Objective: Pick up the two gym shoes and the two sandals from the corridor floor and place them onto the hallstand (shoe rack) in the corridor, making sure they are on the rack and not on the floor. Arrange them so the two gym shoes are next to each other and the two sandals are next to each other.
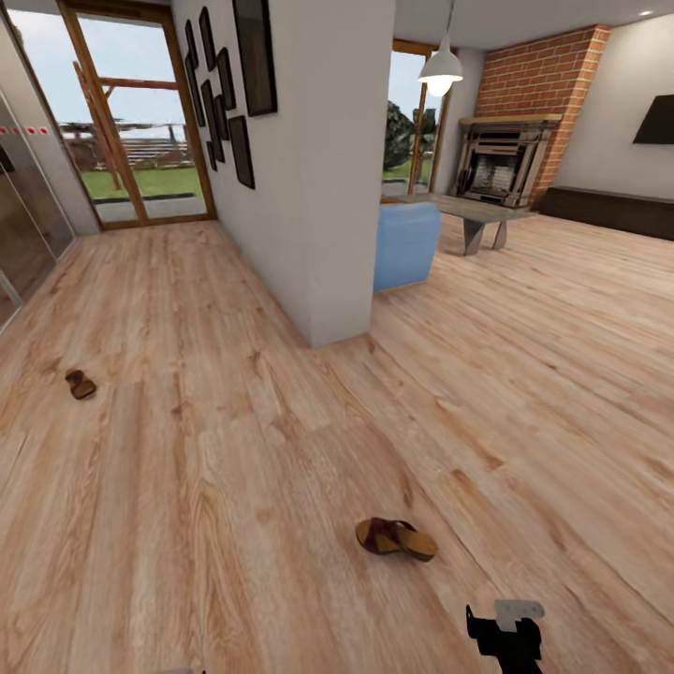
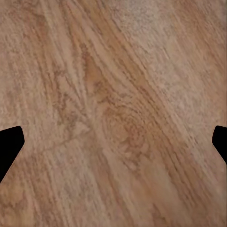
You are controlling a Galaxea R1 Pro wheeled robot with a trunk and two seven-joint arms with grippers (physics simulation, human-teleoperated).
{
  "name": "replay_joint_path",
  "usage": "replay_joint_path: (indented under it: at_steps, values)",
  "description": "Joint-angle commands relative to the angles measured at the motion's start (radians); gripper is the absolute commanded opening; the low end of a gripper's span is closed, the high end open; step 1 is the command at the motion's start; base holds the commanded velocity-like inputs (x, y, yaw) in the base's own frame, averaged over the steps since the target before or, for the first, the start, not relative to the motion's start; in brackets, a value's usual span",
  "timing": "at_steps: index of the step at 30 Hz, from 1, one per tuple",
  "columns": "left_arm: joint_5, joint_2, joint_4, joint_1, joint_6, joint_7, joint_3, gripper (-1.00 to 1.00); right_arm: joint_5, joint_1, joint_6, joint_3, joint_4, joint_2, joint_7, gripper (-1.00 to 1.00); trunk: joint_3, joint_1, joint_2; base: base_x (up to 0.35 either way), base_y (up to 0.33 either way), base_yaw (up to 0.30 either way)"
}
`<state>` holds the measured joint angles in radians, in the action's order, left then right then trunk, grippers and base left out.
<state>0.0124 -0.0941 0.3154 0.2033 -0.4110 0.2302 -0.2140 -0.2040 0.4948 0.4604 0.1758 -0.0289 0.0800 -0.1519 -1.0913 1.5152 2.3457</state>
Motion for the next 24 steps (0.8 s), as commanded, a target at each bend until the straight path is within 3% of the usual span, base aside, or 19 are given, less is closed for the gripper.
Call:
replay_joint_path:
  at_steps: [1,14,24]
  values:
    - [0.001,0.001,-0.001,0.001,-0.002,0.009,-0.008,1.0,-0.011,0.001,0.003,0.007,0.001,0.0,-0.004,1.0,-0.001,0.0,0.0,0.331,0.0,-0.001]
    - [0.001,0.001,-0.001,0.001,-0.002,0.009,-0.008,1.0,-0.009,0.001,0.003,0.007,0.0,-0.003,-0.003,1.0,-0.001,0.0,0.0,0.321,0.0,0.0]
    - [0.0,0.001,-0.001,0.001,-0.002,0.009,-0.008,1.0,-0.009,0.001,0.003,0.007,0.0,-0.003,-0.003,1.0,-0.001,0.0,0.0,0.083,0.0,0.0]
